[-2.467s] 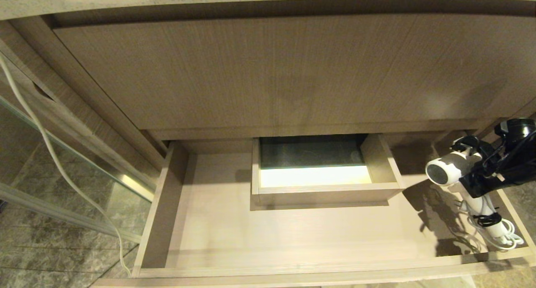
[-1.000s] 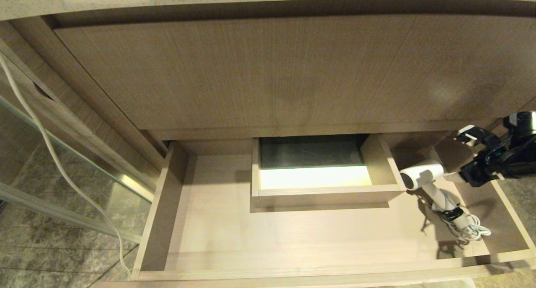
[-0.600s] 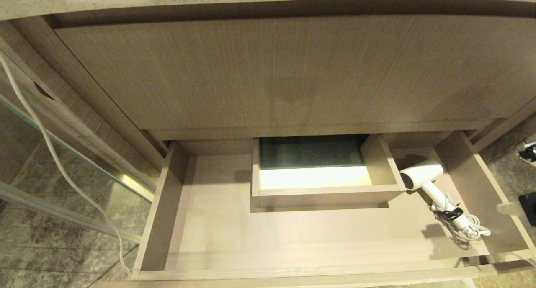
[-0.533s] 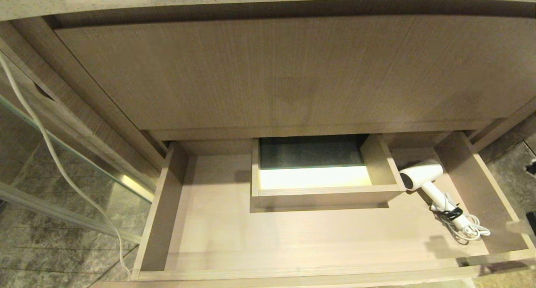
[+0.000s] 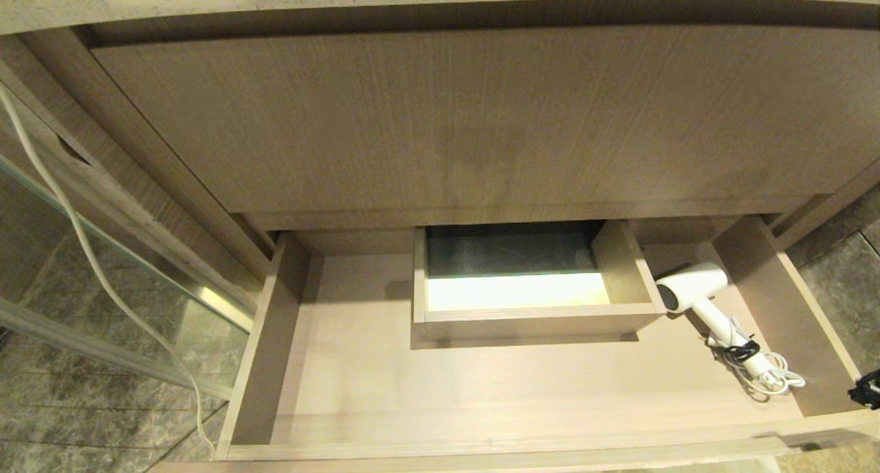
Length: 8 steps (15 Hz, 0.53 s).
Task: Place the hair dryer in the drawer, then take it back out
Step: Close the drawer
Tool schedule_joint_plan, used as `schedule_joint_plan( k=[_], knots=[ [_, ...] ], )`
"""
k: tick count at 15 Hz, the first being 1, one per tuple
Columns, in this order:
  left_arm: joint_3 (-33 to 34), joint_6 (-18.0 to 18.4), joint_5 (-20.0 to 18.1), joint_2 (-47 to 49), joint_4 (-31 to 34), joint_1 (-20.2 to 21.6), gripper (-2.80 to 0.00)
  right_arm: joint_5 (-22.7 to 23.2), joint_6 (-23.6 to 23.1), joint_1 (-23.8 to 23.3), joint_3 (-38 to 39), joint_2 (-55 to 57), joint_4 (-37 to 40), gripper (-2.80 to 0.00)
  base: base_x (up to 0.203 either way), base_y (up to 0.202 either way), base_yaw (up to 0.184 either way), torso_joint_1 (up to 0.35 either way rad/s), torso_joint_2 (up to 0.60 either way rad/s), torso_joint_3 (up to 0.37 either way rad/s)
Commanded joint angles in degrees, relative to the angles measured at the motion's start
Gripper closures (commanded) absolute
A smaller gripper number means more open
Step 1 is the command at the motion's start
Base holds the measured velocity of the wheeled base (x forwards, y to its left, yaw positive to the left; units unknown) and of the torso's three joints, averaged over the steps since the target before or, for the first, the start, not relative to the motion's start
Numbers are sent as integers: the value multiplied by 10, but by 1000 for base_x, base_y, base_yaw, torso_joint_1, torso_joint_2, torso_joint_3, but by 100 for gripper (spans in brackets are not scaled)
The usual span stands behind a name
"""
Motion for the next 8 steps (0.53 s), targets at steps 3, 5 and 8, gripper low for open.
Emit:
schedule_joint_plan(
  k=[3,5,8],
  knots=[
    [1,0,0,1,0,0,0,-1,-8,3,-7,134,-76,0,0,0,0,0,0,0],
    [1,0,0,1,0,0,0,-2,-13,2,-16,181,-101,0,0,0,0,0,0,0],
    [1,0,0,1,0,0,0,1,-10,2,-39,201,-174,0,0,0,0,0,0,0]
  ],
)
